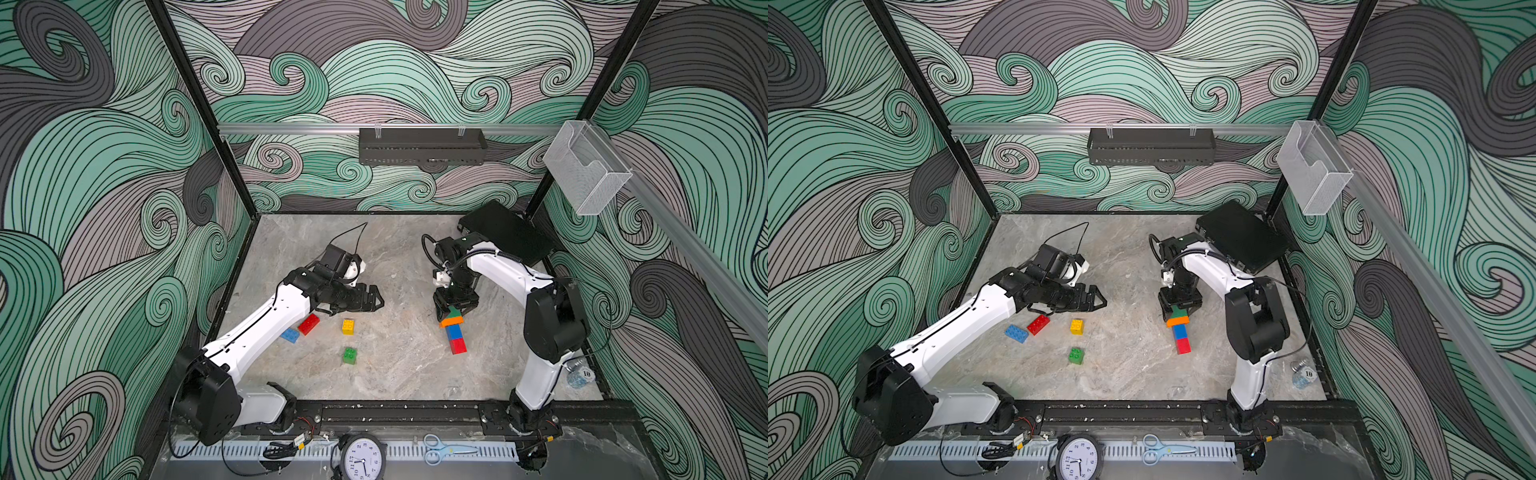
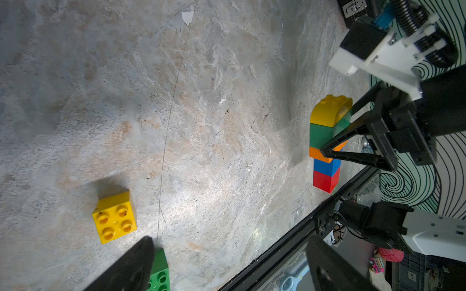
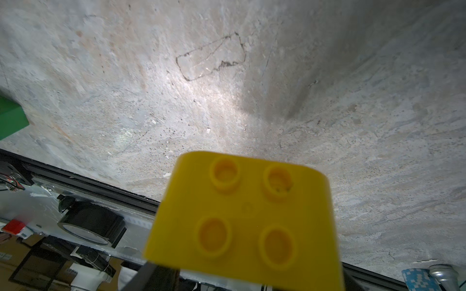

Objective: Assemble an ice cream with lego
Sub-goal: Adjust the lego brick at the center of the board.

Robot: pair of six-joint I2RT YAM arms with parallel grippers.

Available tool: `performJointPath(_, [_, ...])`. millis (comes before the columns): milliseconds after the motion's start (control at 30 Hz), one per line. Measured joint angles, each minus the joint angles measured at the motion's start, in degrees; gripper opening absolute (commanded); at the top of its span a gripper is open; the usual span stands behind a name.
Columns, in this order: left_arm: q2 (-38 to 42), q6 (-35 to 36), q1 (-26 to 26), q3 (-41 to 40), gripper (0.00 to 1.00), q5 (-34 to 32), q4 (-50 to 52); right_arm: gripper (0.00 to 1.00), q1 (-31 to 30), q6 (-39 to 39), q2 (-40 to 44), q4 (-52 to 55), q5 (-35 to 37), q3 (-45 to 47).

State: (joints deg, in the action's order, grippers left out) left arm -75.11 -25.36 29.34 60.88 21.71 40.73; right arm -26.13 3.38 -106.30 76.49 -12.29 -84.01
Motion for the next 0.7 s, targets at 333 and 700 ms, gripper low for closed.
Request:
performJointPath(333, [1.5,0.4,-0.1,-1.2,0.94,0.6,-0.8,0.26,1.0,-1.7,-7.5,1.8,-1.1,-1.6])
performJointPath(700, [3.2,0.9,-0.5,-1.9,0.95,0.8,-0.8,0.34,1.0,-2.4,-12.3,1.9,0.2,-2.1])
